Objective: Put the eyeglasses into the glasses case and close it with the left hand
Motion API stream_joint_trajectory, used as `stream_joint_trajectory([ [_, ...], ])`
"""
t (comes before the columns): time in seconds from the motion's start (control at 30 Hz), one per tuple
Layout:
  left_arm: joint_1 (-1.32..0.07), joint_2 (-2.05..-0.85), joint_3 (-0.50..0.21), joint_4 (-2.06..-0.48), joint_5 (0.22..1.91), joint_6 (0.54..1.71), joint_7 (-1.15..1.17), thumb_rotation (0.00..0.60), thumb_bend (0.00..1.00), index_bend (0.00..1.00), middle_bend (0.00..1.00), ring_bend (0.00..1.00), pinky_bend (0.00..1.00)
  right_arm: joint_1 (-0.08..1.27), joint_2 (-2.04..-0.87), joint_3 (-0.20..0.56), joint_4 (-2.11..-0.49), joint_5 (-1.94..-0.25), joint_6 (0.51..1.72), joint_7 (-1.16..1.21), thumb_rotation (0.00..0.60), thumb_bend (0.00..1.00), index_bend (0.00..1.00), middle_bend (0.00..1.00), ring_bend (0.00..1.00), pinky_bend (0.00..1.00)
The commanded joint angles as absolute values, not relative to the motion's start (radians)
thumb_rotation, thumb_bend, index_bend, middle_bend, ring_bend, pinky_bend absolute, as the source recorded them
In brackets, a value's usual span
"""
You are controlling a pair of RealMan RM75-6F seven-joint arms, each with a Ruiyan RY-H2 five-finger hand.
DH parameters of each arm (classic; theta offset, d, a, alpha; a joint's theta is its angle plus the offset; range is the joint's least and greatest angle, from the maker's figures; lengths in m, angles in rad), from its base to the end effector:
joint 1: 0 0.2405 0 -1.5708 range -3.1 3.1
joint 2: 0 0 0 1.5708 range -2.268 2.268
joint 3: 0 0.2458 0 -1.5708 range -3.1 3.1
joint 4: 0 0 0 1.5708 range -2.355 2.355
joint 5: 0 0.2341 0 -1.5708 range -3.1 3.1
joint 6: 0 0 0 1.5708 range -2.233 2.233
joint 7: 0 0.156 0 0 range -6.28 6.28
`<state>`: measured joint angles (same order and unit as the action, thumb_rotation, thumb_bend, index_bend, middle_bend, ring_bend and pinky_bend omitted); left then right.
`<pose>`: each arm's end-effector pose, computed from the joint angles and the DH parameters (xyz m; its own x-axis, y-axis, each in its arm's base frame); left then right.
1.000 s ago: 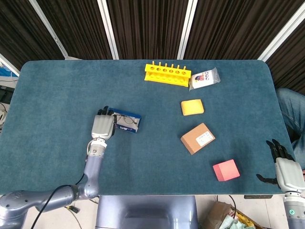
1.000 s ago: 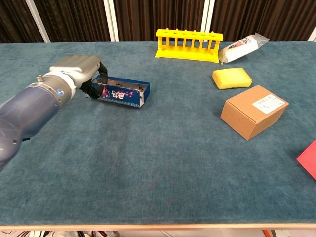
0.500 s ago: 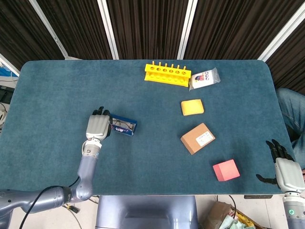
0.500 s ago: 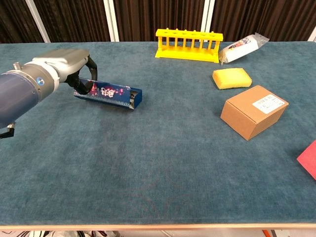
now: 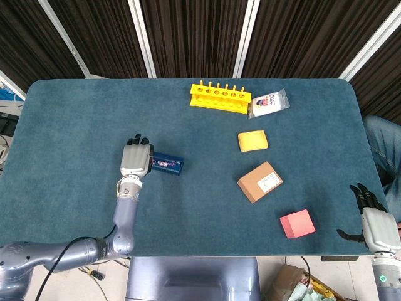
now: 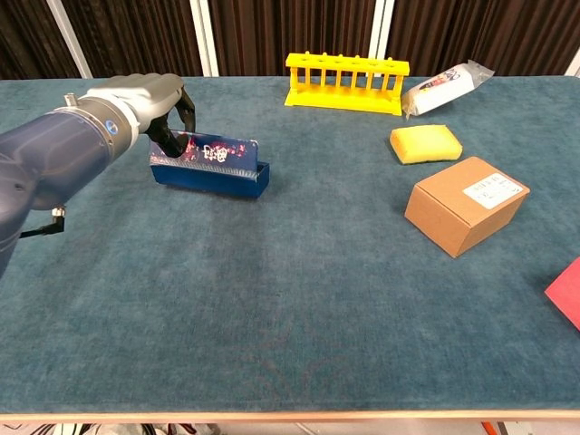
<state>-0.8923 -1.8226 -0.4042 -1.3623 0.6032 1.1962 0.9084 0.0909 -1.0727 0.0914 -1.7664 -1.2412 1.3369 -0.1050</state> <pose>-0.0862 0.3906 -0.0652 0.5086 0.1904 0.8396 0.8584 -0.0366 -0.5117 -0.3199 -0.1979 0.1271 0.3343 -0.1341 0.9329 -0.9109 0.2081 0.3563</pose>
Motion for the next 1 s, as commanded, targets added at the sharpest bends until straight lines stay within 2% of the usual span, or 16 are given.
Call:
stream_joint_trajectory([
  [0.03,-0.906,-1.838,-0.403,-1.333,0.592,1.194,0.914,0.600,0.53,0.56,0.24,0.08,0.17,0.091,-1.073,0.091,-1.766,-1.241,1.337,-0.106,0.600,0.18,0.07,0.04,0.10,0.23],
  [1.0,-0.955,-1.910,-0.399,-1.205,0.595,1.181,0.887,0.600,0.53,0.56,0.24,0.08,0.17,0.092,-1.071,0.089,-1.770,-1.232,1.333,-0.112,0.600,0.18,0.07,0.04,0.10,0.23],
])
